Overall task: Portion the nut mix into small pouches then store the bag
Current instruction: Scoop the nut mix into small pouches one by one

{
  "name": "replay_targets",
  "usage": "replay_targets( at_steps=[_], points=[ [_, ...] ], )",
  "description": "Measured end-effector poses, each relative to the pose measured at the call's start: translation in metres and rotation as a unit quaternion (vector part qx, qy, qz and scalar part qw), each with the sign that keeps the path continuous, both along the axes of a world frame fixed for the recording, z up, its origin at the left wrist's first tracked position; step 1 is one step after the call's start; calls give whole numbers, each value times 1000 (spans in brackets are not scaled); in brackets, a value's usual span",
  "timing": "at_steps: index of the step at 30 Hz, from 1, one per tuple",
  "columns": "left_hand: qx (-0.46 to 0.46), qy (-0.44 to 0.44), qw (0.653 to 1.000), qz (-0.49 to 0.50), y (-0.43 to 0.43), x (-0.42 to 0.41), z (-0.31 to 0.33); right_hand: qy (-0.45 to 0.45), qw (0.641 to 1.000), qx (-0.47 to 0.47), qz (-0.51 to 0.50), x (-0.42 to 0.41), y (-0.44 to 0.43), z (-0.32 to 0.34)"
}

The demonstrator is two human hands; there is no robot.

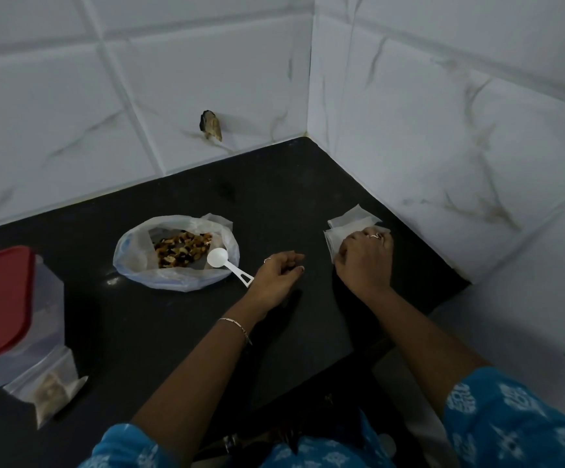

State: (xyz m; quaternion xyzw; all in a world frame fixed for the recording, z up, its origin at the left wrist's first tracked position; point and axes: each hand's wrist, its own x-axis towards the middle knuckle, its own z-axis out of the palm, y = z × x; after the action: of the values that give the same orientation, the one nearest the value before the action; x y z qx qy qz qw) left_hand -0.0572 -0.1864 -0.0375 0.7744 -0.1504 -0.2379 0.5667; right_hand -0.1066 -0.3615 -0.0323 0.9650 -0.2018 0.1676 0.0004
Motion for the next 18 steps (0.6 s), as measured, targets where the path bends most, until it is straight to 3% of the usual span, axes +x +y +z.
replay_targets(
  at_steps=[5, 9, 13, 18],
  points=[
    [-84, -21, 993, 81, -8, -6, 22, -147, 986, 73, -5, -1, 9, 28],
    [-189, -1, 972, 138, -12, -10, 61, -241, 958, 112, 110, 2, 38, 62],
    [-285, 41, 932, 219, 3, -8, 92, -254, 910, 240, 223, 8, 71, 81],
    [-289, 42, 920, 263, 44, -5, 98, -205, 853, 393, 275, 18, 102, 88]
  ],
)
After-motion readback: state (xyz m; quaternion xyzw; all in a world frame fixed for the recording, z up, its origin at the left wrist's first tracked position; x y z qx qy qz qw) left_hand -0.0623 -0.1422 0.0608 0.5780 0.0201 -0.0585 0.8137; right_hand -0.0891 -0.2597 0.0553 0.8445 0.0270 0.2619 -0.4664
